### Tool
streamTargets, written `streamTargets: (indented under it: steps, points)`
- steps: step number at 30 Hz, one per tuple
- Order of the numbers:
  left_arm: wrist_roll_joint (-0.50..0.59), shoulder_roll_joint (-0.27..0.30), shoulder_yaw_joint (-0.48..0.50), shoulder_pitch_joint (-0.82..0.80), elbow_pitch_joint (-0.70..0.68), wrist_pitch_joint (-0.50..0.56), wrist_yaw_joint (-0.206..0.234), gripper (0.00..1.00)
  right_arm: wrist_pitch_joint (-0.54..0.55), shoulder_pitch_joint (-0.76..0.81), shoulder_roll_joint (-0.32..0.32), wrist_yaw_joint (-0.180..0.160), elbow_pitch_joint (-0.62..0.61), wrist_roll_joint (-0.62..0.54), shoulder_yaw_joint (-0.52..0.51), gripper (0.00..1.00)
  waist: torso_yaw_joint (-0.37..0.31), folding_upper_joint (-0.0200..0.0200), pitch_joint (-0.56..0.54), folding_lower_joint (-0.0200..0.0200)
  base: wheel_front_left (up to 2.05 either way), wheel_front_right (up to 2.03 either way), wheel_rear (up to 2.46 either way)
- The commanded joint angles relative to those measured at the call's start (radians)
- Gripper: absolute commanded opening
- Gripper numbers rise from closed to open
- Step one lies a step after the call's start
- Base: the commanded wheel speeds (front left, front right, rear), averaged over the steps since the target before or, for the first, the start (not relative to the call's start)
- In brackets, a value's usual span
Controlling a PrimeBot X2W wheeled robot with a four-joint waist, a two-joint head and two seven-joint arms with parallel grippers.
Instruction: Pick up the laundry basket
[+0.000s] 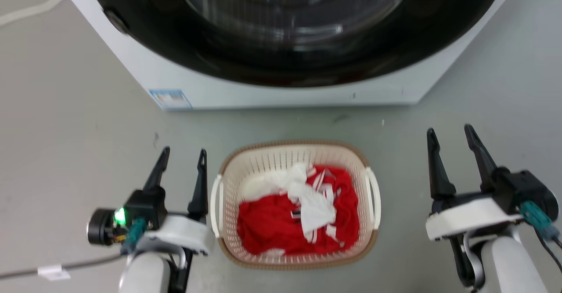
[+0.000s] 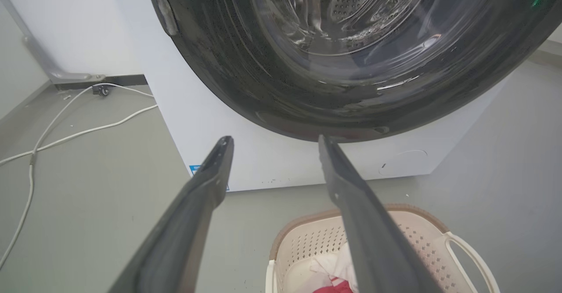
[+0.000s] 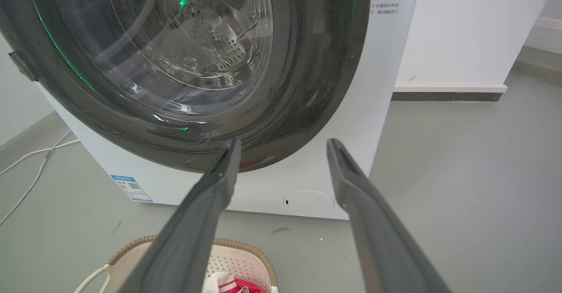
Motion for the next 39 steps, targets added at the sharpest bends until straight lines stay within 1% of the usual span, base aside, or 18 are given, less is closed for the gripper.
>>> streamTargets:
  steps: [1,3,7,11,16,21,22,25,28,32,36,39]
  points:
    - [0.007,0.009,0.003,-0.035,0.025,-0.003,-0.01,1.0,-0.002,-0.034,-0.001,0.0,0.015,-0.008,0.004,1.0,-0.013,0.0,0.125,0.0,0.0,0.0,0.0]
    - [0.008,0.021,0.002,-0.084,0.077,-0.003,-0.029,1.0,-0.002,-0.066,-0.001,0.0,0.046,-0.011,0.005,1.0,-0.012,0.0,0.17,0.0,0.0,0.0,0.0]
    - [0.0,0.047,-0.006,-0.18,0.205,-0.003,-0.055,1.0,-0.002,-0.136,-0.001,0.0,0.129,0.027,0.019,1.0,-0.012,0.0,0.25,0.0,0.0,0.0,0.0]
    - [0.001,0.073,-0.025,-0.267,0.329,-0.003,-0.068,1.0,0.006,-0.214,-0.002,0.0,0.258,0.032,0.044,1.0,-0.013,0.0,0.31,0.0,0.0,0.0,0.0]
    - [-0.017,0.095,-0.053,-0.366,0.494,-0.003,-0.078,1.0,0.063,-0.325,-0.001,0.0,0.428,0.016,0.065,1.0,-0.009,0.0,0.366,0.0,0.0,0.0,0.0]
    - [-0.06,0.106,-0.096,-0.475,0.688,0.01,-0.08,1.0,0.147,-0.431,0.0,0.0,0.59,0.076,0.123,1.0,-0.01,0.0,0.41,0.0,0.0,0.0,0.0]
    - [-0.06,0.106,-0.096,-0.475,0.688,0.01,-0.08,1.0,0.147,-0.431,0.0,0.0,0.59,0.076,0.123,1.0,-0.01,0.0,0.41,0.0,0.0,0.0,0.0]
    - [-0.1,0.114,-0.169,-0.523,0.771,0.036,-0.08,1.0,0.199,-0.488,-0.002,0.0,0.678,0.121,0.165,1.0,-0.009,0.0,0.432,0.0,0.0,0.0,0.0]
    - [-0.151,0.128,-0.229,-0.569,0.822,0.062,-0.079,1.0,0.241,-0.539,-0.001,0.0,0.754,0.159,0.203,1.0,-0.007,0.0,0.453,0.0,0.0,0.0,0.0]
    - [-0.223,0.137,-0.308,-0.611,0.857,0.091,-0.079,1.0,0.269,-0.607,-0.001,0.0,0.835,0.172,0.238,1.0,-0.005,0.0,0.484,0.0,0.0,0.0,0.0]
    - [-0.304,0.148,-0.39,-0.647,0.876,0.17,-0.079,1.0,0.285,-0.667,-0.001,0.0,0.9,0.188,0.263,1.0,-0.001,0.0,0.511,0.0,0.0,0.0,0.0]
    - [-0.361,0.163,-0.451,-0.664,0.866,0.214,-0.079,1.0,0.3,-0.704,-0.001,0.0,0.942,0.193,0.282,1.0,0.002,0.0,0.527,0.0,0.0,0.0,0.0]
